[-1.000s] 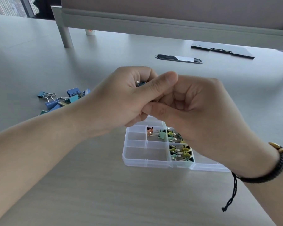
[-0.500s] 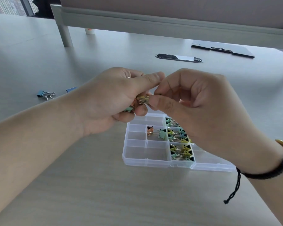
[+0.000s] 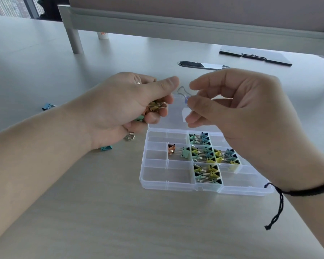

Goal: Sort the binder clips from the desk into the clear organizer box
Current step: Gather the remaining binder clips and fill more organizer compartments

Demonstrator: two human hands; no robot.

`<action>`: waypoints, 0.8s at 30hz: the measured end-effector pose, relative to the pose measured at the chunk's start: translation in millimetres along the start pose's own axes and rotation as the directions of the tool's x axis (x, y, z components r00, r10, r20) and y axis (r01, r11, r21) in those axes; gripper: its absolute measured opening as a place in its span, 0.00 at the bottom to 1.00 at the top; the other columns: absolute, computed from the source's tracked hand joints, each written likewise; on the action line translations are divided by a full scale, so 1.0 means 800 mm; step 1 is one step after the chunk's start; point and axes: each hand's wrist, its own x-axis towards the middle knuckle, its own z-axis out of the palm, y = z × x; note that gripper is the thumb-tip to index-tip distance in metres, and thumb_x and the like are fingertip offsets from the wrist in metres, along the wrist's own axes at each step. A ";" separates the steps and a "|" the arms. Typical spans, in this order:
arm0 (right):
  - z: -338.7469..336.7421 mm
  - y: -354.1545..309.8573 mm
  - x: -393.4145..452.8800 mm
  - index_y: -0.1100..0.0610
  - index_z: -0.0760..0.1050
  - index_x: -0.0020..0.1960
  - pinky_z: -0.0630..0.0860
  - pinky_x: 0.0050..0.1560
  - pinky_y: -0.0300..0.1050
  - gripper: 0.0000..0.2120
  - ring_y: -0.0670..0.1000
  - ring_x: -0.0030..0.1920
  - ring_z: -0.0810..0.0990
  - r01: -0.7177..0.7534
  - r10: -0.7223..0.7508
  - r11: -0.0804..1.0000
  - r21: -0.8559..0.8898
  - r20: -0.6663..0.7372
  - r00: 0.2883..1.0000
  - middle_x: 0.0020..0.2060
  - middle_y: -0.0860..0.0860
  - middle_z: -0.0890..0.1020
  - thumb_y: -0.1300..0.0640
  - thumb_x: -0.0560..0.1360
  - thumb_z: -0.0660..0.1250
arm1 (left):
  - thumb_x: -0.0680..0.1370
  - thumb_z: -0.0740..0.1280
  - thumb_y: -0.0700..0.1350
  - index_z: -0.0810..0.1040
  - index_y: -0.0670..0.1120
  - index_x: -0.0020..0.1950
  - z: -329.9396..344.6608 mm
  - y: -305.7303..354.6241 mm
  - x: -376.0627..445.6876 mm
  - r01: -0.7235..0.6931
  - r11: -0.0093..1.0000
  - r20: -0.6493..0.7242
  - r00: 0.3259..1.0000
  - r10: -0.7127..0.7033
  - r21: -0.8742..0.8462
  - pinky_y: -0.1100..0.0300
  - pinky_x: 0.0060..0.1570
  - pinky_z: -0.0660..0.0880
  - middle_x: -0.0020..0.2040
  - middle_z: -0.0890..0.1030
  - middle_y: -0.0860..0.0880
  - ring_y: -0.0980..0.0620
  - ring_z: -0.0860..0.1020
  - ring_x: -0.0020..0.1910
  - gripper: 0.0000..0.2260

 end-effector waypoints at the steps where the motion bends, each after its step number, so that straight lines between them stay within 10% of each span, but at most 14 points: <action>1: 0.000 -0.001 0.000 0.56 0.82 0.51 0.85 0.41 0.50 0.09 0.51 0.33 0.87 -0.028 0.027 0.999 0.034 0.006 1.000 0.37 0.54 0.84 0.66 0.73 0.73 | 0.72 0.69 0.55 0.78 0.44 0.39 0.000 -0.001 0.000 -0.004 1.000 0.022 1.000 0.004 -0.001 0.71 0.18 0.56 0.29 0.73 0.48 0.57 0.66 0.21 0.14; 8: 0.001 -0.005 0.000 0.61 0.83 0.49 0.84 0.45 0.47 0.10 0.54 0.38 0.87 -0.131 0.125 0.979 0.157 0.046 0.991 0.46 0.65 0.83 0.72 0.74 0.69 | 0.66 0.72 0.54 0.84 0.46 0.44 -0.001 -0.002 -0.004 -0.041 0.996 0.145 0.989 0.030 0.075 0.70 0.21 0.55 0.30 0.70 0.50 0.56 0.63 0.22 0.14; 24: -0.001 -0.003 0.001 0.54 0.82 0.38 0.81 0.50 0.61 0.07 0.55 0.40 0.85 -0.087 0.091 0.991 -0.106 0.038 0.995 0.37 0.53 0.86 0.58 0.66 0.80 | 0.64 0.74 0.54 0.86 0.47 0.44 -0.002 -0.004 -0.003 -0.122 0.972 0.187 0.979 0.084 0.199 0.68 0.23 0.57 0.29 0.70 0.48 0.54 0.64 0.22 0.14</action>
